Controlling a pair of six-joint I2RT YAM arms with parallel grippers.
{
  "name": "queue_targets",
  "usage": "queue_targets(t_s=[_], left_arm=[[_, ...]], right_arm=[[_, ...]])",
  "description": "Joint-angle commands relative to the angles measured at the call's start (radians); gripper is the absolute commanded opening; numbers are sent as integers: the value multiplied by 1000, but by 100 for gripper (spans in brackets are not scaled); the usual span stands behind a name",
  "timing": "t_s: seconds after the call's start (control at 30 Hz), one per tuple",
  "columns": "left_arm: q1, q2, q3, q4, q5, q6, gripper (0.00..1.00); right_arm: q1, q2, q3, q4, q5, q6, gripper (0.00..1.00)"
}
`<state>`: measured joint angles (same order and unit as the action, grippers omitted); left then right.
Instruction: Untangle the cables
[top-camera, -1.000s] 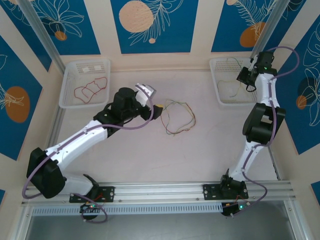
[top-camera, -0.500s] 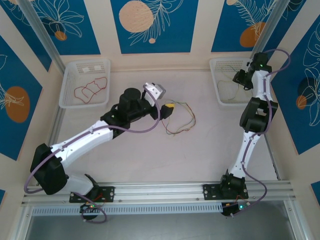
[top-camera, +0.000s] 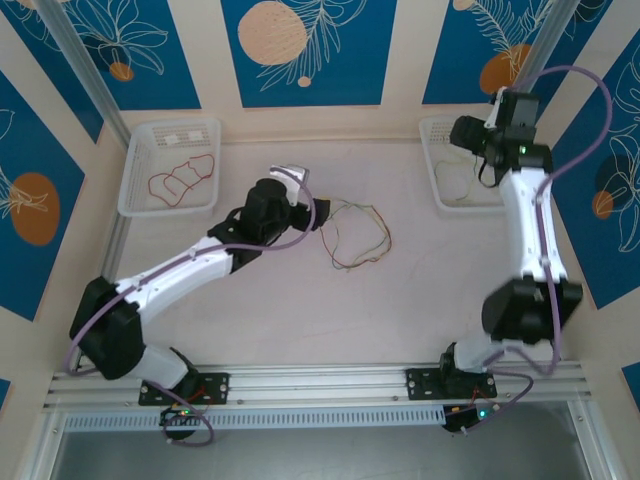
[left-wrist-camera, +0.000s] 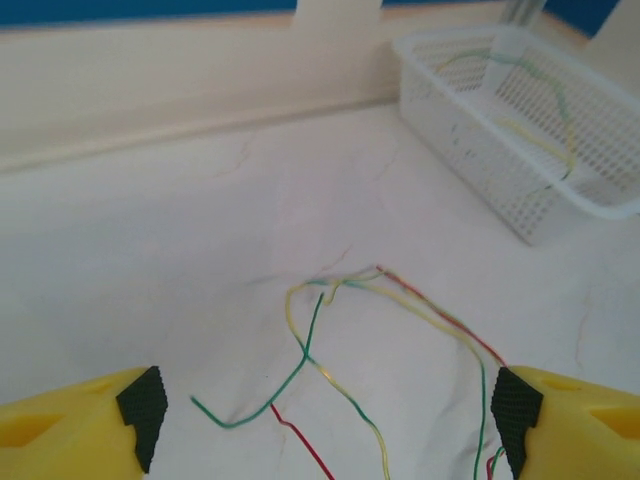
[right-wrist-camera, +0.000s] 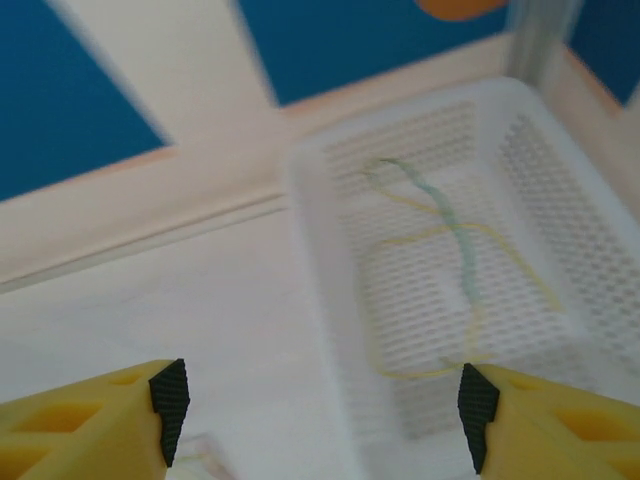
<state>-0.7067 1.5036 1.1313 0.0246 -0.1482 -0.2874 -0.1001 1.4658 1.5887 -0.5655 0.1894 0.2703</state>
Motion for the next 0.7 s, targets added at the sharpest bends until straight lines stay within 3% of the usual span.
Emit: queue_targets(t_s=[0.0,0.1,0.27,0.4,0.6,0.67], left_arm=[[6,118,98,-187,15,-117,81],[6,138,54,-195,30,-130,79],[7,144,-10,-219,116,-121,75],[7,192,-38,-221,159,-146,71],[-1,260,-19,-188,211,-166,63],[-2,264,-20,-178,207,-165,52]], right_arm=[[81,-174,-336,273,-155,122,74],[226,-272,-542,376,-185,130,73],[369,-350,-731,333,-152,216,72],[380,-347,-855,336,-99,324,71],[335,-204,-857,345,-55,383,71],[307,-145,-828,336,-88,392,71]])
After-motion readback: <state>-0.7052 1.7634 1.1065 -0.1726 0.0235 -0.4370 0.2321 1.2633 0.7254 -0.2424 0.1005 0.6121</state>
